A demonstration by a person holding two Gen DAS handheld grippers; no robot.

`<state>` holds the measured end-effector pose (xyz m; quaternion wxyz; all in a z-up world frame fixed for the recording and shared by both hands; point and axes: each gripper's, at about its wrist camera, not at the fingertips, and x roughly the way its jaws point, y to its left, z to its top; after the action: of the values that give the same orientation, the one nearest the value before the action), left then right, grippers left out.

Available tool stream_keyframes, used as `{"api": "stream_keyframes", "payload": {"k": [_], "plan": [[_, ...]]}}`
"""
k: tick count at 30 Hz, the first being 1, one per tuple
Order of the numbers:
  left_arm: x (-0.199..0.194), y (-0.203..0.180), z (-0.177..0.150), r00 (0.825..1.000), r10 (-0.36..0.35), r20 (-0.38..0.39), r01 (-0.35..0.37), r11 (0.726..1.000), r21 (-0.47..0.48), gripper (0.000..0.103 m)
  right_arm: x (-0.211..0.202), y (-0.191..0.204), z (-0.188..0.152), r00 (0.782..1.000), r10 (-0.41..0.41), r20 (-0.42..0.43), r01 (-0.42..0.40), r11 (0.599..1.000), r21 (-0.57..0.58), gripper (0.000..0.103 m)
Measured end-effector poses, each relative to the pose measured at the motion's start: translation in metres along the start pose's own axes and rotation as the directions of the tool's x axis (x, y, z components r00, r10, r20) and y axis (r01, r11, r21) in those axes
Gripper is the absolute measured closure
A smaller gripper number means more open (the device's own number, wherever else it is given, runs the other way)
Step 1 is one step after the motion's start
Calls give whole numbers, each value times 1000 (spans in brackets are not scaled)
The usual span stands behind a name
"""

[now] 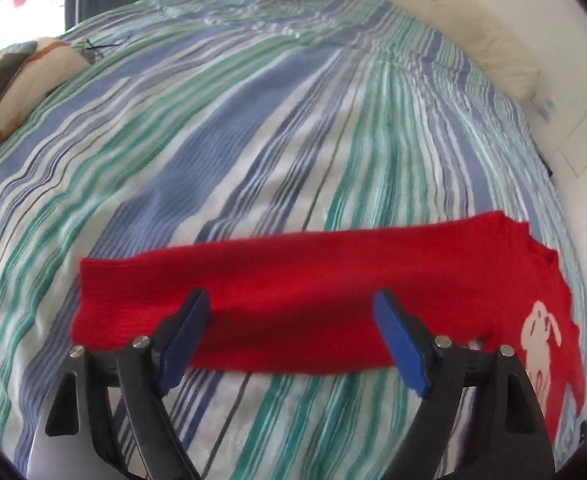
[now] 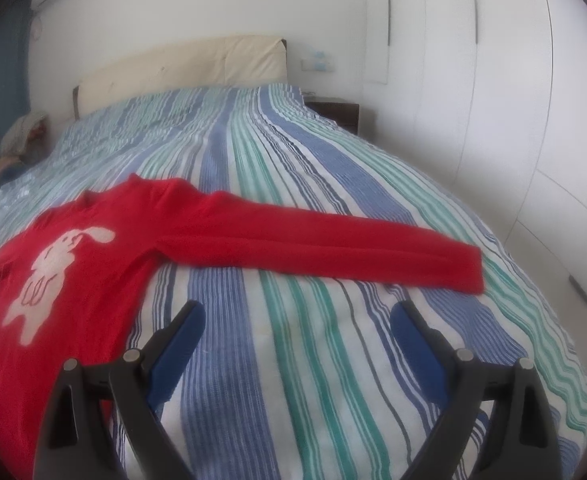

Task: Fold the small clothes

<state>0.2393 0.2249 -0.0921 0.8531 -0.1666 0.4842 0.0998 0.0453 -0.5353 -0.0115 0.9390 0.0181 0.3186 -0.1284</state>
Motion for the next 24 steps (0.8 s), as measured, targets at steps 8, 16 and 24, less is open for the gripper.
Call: {"api": "stream_keyframes", "payload": {"k": [8,16,24], "plan": [[0,63,-8,946,323,7,-317,934,-166,3,-4,-4,-1,1000,-14,9,13,1000,10,10],[-63,78,-44,978,146,151,-115,974,-196,4,-6,0,1,999,-20,26,20,1000,-3,10],[-47,-42,-77,976,26,218,-70,978,196,4,-1,13,-4,999,18,30,-16,999,-46,10]]}}
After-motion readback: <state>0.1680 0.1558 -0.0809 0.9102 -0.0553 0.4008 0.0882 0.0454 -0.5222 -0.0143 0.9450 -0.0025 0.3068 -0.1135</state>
